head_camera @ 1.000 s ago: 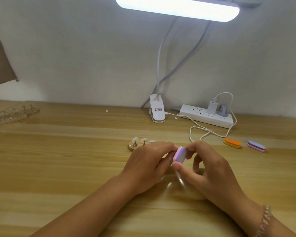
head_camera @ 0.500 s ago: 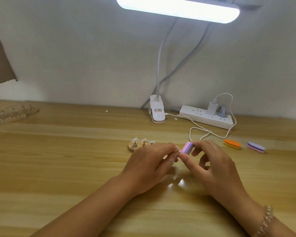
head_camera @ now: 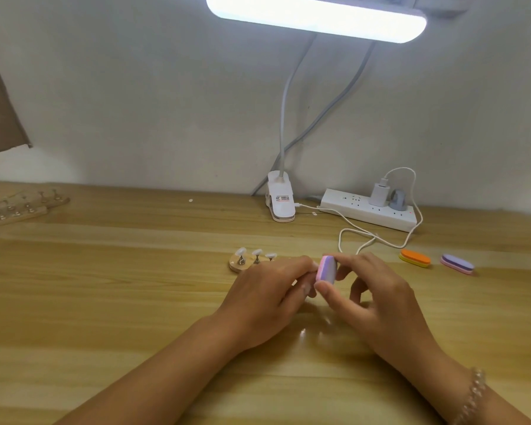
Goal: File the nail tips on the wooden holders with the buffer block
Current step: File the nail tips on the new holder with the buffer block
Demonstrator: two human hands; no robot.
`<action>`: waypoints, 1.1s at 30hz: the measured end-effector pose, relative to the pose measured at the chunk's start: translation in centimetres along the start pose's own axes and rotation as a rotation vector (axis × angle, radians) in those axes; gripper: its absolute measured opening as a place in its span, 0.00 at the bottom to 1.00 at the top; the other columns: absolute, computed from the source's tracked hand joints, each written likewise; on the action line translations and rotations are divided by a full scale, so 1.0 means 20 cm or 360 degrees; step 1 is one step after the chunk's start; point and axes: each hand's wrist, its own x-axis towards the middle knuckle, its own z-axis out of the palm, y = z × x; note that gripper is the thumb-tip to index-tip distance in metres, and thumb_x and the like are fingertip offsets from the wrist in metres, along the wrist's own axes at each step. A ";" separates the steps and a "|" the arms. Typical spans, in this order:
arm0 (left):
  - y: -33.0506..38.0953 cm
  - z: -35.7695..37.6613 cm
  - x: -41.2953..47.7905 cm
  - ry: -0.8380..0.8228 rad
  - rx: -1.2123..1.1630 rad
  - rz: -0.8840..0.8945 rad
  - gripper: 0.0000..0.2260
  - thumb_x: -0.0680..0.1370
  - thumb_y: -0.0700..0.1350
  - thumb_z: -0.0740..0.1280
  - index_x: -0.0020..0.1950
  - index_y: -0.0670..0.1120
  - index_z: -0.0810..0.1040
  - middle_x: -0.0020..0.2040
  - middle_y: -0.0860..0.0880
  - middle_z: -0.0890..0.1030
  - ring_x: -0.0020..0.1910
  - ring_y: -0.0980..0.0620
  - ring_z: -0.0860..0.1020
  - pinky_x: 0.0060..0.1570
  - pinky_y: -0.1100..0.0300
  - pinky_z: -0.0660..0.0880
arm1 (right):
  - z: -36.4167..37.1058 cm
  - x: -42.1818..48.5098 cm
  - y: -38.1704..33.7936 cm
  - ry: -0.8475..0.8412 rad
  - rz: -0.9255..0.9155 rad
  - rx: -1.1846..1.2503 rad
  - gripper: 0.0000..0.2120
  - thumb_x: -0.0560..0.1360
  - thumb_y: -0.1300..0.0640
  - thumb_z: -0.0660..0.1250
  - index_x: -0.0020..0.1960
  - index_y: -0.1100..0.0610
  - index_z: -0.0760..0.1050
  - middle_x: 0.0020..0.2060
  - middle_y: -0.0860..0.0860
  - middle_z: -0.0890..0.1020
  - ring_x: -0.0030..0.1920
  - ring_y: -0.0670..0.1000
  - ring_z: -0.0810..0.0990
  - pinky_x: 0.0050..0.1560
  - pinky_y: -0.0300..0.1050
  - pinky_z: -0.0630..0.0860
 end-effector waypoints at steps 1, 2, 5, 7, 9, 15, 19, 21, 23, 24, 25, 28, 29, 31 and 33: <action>0.00 0.00 0.00 -0.0008 -0.0014 0.0008 0.07 0.83 0.50 0.58 0.49 0.55 0.75 0.41 0.59 0.79 0.39 0.61 0.73 0.39 0.56 0.72 | -0.01 0.01 0.01 0.0040 0.0055 0.0029 0.20 0.71 0.35 0.65 0.55 0.47 0.79 0.43 0.42 0.77 0.32 0.48 0.77 0.37 0.51 0.77; 0.00 0.00 0.00 -0.0012 -0.0023 0.0017 0.07 0.83 0.50 0.59 0.49 0.56 0.75 0.42 0.59 0.80 0.40 0.61 0.74 0.40 0.56 0.73 | -0.01 0.01 0.01 0.0066 0.0075 0.0020 0.21 0.70 0.36 0.65 0.56 0.47 0.79 0.43 0.42 0.77 0.32 0.48 0.77 0.37 0.52 0.77; 0.00 0.00 0.00 0.0012 -0.0031 0.0029 0.07 0.81 0.51 0.56 0.47 0.57 0.72 0.37 0.60 0.75 0.37 0.58 0.71 0.36 0.56 0.70 | 0.00 -0.01 -0.02 0.0024 -0.0100 -0.0095 0.20 0.72 0.37 0.69 0.59 0.47 0.78 0.43 0.41 0.76 0.31 0.46 0.76 0.34 0.48 0.77; 0.00 0.00 0.00 0.0030 -0.0032 0.0020 0.08 0.79 0.51 0.54 0.47 0.56 0.72 0.37 0.60 0.72 0.36 0.57 0.70 0.35 0.57 0.69 | 0.01 -0.02 -0.02 -0.0031 -0.0158 -0.0061 0.20 0.71 0.37 0.69 0.58 0.45 0.78 0.43 0.40 0.76 0.31 0.46 0.76 0.33 0.47 0.77; 0.00 0.00 0.00 0.0035 -0.0060 -0.0002 0.08 0.81 0.51 0.56 0.48 0.55 0.74 0.39 0.59 0.76 0.38 0.57 0.73 0.38 0.54 0.73 | 0.01 0.00 -0.01 0.0006 -0.0061 0.0022 0.19 0.71 0.36 0.69 0.55 0.46 0.78 0.42 0.41 0.77 0.31 0.47 0.76 0.34 0.50 0.77; -0.01 0.01 0.00 0.0064 -0.0047 0.0010 0.08 0.81 0.52 0.56 0.50 0.54 0.75 0.39 0.61 0.73 0.39 0.58 0.73 0.40 0.51 0.73 | 0.01 -0.02 0.00 0.0031 -0.0123 -0.0103 0.17 0.71 0.36 0.68 0.56 0.42 0.76 0.41 0.40 0.76 0.30 0.46 0.76 0.32 0.47 0.76; -0.01 0.01 0.00 0.0110 -0.0148 -0.0048 0.08 0.82 0.49 0.59 0.53 0.51 0.78 0.43 0.59 0.81 0.40 0.61 0.77 0.42 0.53 0.75 | 0.00 0.01 0.03 0.0082 0.0063 -0.0007 0.18 0.70 0.34 0.67 0.54 0.43 0.77 0.41 0.41 0.77 0.32 0.46 0.77 0.35 0.50 0.77; -0.01 0.01 0.00 0.0122 -0.0188 -0.0033 0.06 0.82 0.46 0.61 0.53 0.51 0.78 0.46 0.59 0.82 0.37 0.66 0.76 0.40 0.58 0.73 | -0.02 0.03 0.06 0.0185 0.0215 0.0100 0.19 0.68 0.36 0.66 0.55 0.44 0.77 0.40 0.43 0.79 0.34 0.47 0.78 0.39 0.53 0.77; -0.01 0.01 0.00 0.0121 -0.0196 -0.0019 0.06 0.82 0.45 0.62 0.53 0.51 0.78 0.44 0.60 0.82 0.34 0.66 0.75 0.38 0.60 0.71 | -0.02 0.02 0.04 0.0177 0.0162 0.0087 0.20 0.69 0.38 0.66 0.57 0.44 0.76 0.41 0.42 0.79 0.33 0.47 0.78 0.37 0.51 0.77; -0.01 0.01 0.00 0.0121 -0.0181 -0.0012 0.06 0.82 0.46 0.61 0.53 0.51 0.78 0.42 0.61 0.80 0.35 0.65 0.74 0.38 0.59 0.71 | -0.02 0.01 0.02 0.0126 0.0062 0.0041 0.20 0.69 0.39 0.68 0.58 0.45 0.76 0.41 0.42 0.78 0.32 0.47 0.77 0.35 0.49 0.77; -0.01 0.00 0.00 0.0116 -0.0152 -0.0006 0.07 0.81 0.47 0.60 0.53 0.52 0.78 0.39 0.62 0.77 0.36 0.62 0.74 0.38 0.57 0.71 | -0.01 0.00 0.00 0.0064 -0.0036 -0.0004 0.21 0.70 0.40 0.69 0.60 0.45 0.76 0.42 0.41 0.77 0.31 0.47 0.77 0.32 0.48 0.77; 0.00 0.00 0.00 0.0087 -0.0090 0.0015 0.08 0.81 0.48 0.59 0.52 0.53 0.77 0.38 0.62 0.75 0.38 0.59 0.73 0.39 0.53 0.73 | 0.00 -0.01 -0.01 0.0021 -0.0073 -0.0076 0.21 0.70 0.40 0.70 0.60 0.46 0.75 0.41 0.41 0.76 0.30 0.46 0.76 0.30 0.49 0.77; 0.00 0.00 0.00 0.0077 -0.0082 0.0022 0.08 0.82 0.48 0.59 0.51 0.53 0.77 0.39 0.61 0.76 0.39 0.59 0.74 0.40 0.53 0.74 | 0.00 0.00 0.00 0.0065 -0.0035 -0.0077 0.22 0.69 0.38 0.69 0.60 0.46 0.76 0.41 0.41 0.76 0.30 0.46 0.76 0.31 0.49 0.77; 0.01 0.00 -0.01 0.0053 -0.0056 0.0042 0.07 0.82 0.48 0.59 0.50 0.54 0.77 0.39 0.60 0.77 0.39 0.60 0.74 0.40 0.54 0.74 | -0.02 0.01 0.01 0.0119 0.0003 -0.0092 0.21 0.70 0.37 0.67 0.58 0.46 0.76 0.40 0.41 0.76 0.30 0.45 0.76 0.31 0.49 0.76; 0.01 0.00 -0.01 0.0038 -0.0015 0.0042 0.08 0.82 0.48 0.58 0.50 0.54 0.76 0.39 0.59 0.76 0.39 0.59 0.73 0.40 0.53 0.73 | -0.01 0.00 0.01 0.0064 -0.0075 -0.0127 0.19 0.71 0.37 0.68 0.57 0.45 0.76 0.40 0.41 0.76 0.29 0.45 0.76 0.30 0.48 0.76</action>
